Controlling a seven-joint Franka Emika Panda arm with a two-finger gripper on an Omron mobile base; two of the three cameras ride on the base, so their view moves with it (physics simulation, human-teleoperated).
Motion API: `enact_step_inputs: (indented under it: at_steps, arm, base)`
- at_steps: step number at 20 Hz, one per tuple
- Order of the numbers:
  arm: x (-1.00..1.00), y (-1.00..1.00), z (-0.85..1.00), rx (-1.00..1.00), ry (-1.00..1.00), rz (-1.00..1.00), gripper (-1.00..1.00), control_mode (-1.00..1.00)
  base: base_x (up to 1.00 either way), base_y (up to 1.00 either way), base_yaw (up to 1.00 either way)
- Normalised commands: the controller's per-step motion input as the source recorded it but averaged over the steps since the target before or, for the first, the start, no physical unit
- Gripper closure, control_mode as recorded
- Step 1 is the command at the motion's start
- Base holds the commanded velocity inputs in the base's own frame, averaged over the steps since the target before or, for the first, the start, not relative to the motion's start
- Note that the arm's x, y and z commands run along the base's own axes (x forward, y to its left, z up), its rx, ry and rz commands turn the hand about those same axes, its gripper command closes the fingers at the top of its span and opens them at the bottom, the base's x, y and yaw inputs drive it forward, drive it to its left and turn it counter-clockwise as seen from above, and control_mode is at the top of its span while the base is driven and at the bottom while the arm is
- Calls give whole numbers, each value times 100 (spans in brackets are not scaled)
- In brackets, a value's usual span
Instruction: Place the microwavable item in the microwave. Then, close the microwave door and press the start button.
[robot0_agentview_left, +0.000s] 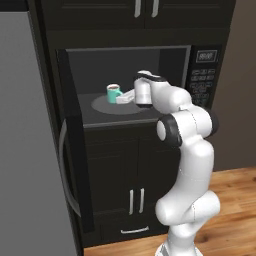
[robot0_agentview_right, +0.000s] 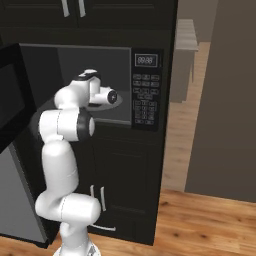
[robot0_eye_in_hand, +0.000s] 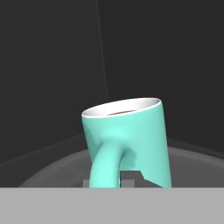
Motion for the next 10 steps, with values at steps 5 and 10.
enact_step_inputs:
  at_steps: [5,10]
  arm:
    - [-51,-9,-9,0,-2,-10,100,-100]
    - [-10,-4,-11,0,0,-9,100,-100]
  base:
    - [0,0,0]
    - [0,0,0]
